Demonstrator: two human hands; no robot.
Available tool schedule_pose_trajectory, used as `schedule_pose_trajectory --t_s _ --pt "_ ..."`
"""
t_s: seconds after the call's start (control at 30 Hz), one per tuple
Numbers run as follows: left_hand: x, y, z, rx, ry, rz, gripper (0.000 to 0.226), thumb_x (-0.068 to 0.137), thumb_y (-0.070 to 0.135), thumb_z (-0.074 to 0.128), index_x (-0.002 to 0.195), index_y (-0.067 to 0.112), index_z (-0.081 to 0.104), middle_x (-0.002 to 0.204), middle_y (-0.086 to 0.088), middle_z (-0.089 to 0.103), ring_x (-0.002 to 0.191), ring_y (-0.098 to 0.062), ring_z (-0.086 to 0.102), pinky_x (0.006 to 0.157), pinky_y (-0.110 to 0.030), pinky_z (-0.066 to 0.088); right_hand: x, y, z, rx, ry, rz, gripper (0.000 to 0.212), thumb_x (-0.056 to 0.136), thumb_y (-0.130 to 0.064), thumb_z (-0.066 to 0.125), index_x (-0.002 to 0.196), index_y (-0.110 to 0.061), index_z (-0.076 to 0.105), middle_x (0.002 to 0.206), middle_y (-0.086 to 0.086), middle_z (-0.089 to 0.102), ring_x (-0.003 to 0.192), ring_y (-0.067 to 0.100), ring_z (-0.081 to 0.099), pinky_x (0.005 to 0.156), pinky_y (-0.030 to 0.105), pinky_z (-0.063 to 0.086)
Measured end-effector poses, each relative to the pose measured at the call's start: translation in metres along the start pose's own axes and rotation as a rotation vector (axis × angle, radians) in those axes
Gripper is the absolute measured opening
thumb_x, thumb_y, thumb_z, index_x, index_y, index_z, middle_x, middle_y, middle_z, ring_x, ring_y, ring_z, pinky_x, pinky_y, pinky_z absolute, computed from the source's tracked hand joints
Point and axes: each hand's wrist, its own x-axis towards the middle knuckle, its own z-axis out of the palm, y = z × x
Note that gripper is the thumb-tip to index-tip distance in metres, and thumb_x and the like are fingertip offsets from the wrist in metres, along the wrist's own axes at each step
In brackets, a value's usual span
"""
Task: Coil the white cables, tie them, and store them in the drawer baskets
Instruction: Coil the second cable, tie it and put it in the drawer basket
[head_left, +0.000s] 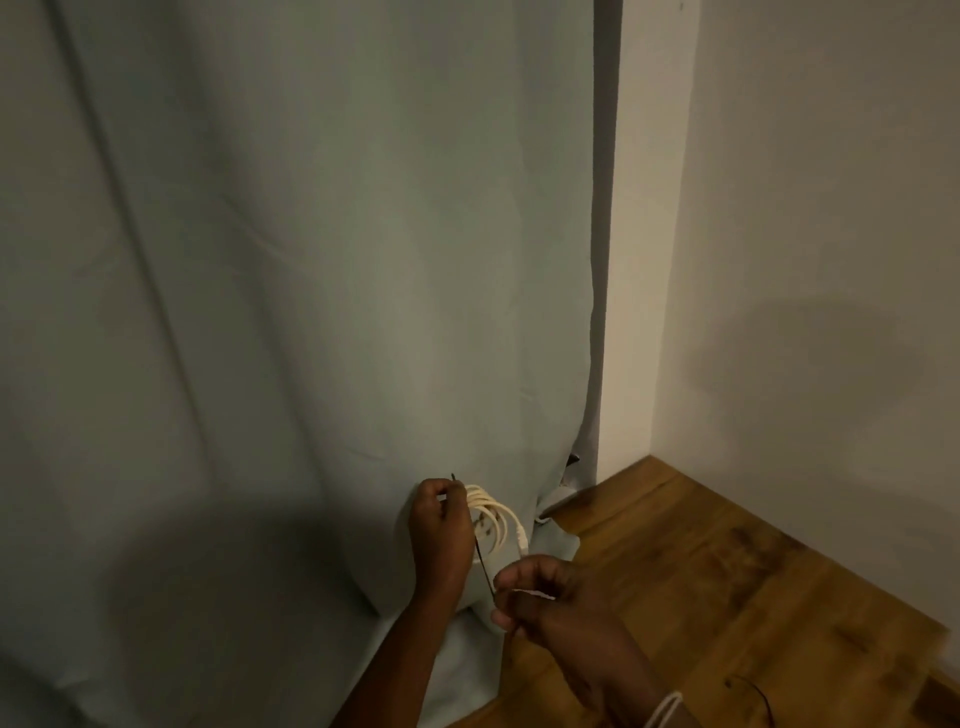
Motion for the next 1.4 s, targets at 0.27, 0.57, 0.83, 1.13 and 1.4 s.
schedule_pose_trajectory --t_s 0.27,0.57,0.83,1.13,1.4 --pt "0.011 -0.019 -0.019 0.138 -0.056 0.120 0.016 0.095 0.005 0.054 0.079 0.008 0.055 0.070 -0.001 0.058 0.063 -0.004 0.053 0.055 -0.006 0.040 -0.024 -0.031 -0.018 -0.046 -0.546 -0.299 0.028 0.097 -0.019 0.059 0.117 -0.003 0.069 0.112 0.018 0.072 0.107 0.034 0.068 0.092 0.038 0.056" --pt "-0.014 -0.011 -0.016 0.115 -0.298 0.283 0.014 0.095 0.014 0.057 0.085 0.023 0.053 0.082 0.007 0.061 0.078 -0.008 0.061 0.067 -0.012 0.048 0.023 -0.053 -0.006 0.079 0.073 -0.444 0.017 0.095 -0.004 0.057 0.109 -0.004 0.066 0.098 0.019 0.075 0.090 0.030 0.075 0.081 0.035 0.062" --pt "-0.027 0.013 -0.024 0.149 -0.225 0.624 0.019 0.094 0.038 0.049 0.093 0.022 0.059 0.084 0.012 0.062 0.077 -0.006 0.061 0.064 -0.016 0.050 0.030 -0.057 -0.003 -0.021 0.170 -0.321 0.014 0.096 -0.007 0.059 0.100 -0.007 0.072 0.088 0.010 0.077 0.072 0.025 0.074 0.059 0.030 0.060" --pt "-0.028 0.022 -0.031 0.162 -0.185 0.657 0.029 0.093 0.041 0.049 0.096 0.019 0.067 0.088 0.010 0.067 0.078 -0.003 0.064 0.068 -0.014 0.052 0.026 -0.060 0.005 -0.123 0.185 -0.442 0.011 0.093 -0.006 0.063 0.097 -0.008 0.073 0.085 0.009 0.076 0.067 0.022 0.075 0.057 0.028 0.060" --pt "-0.031 0.025 -0.037 0.180 -0.134 0.680 0.030 0.092 0.042 0.050 0.093 0.018 0.068 0.085 0.010 0.067 0.073 -0.002 0.063 0.065 -0.008 0.049 0.027 -0.055 0.010 -0.127 0.232 -0.490 0.011 0.091 -0.005 0.066 0.095 -0.010 0.075 0.086 0.008 0.077 0.071 0.020 0.075 0.062 0.029 0.062"
